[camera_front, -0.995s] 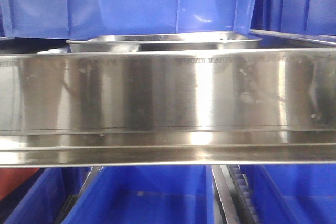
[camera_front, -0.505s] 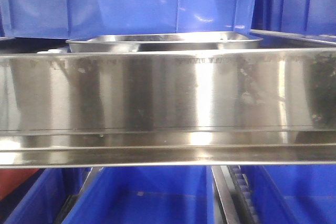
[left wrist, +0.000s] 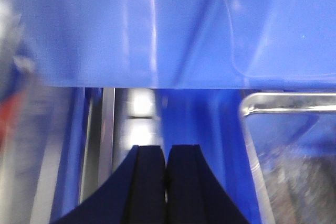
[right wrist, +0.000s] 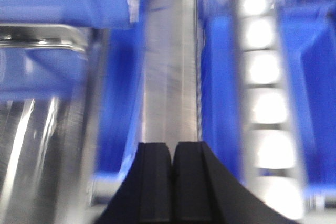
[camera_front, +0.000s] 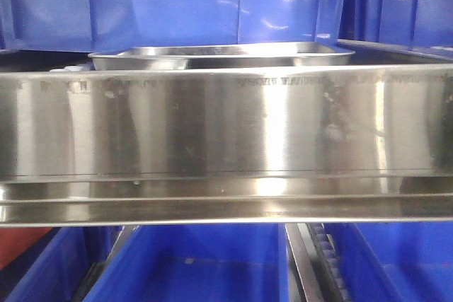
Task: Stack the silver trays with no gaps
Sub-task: 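Lower both grippers onto opposite rims of the silver tray and close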
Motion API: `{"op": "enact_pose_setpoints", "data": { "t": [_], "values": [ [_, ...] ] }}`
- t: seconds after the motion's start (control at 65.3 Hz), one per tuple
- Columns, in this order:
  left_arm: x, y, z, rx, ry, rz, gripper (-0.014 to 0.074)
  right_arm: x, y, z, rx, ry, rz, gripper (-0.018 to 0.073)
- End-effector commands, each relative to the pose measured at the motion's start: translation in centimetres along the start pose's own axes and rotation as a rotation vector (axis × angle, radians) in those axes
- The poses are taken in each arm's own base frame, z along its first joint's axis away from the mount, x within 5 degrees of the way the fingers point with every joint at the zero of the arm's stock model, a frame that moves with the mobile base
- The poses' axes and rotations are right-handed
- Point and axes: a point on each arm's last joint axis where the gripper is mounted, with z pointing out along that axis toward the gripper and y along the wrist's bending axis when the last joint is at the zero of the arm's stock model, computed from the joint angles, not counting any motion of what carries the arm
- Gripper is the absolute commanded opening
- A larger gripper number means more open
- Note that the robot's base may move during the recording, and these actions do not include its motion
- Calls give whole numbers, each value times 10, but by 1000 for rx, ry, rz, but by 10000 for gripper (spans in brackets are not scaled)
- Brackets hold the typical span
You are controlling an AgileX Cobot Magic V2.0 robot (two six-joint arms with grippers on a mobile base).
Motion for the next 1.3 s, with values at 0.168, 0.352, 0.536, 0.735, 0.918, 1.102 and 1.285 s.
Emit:
{"op": "enact_pose_setpoints", "data": {
  "t": [0.168,0.352,0.536,0.735,0.918,1.102,1.285],
  "values": [
    [-8,-41,26,29,109,-11,-16,-22,29,21,-15,75,4,-64],
    [1,-57,36,56,153,10,-16,-19,37,39,-47,146,29,-56],
    [4,-62,38,60,161,12,120,-19,38,43,-47,156,30,72],
    [7,-63,45,46,184,-34,297,-19,38,43,-50,158,32,129],
    [15,-64,63,19,244,-23,261,-17,39,48,-51,169,33,129],
    [20,-64,71,5,273,-18,255,-15,41,60,-43,206,34,129],
    [21,-63,71,-6,285,-13,255,-12,44,71,-48,244,43,129]
  ]
}}
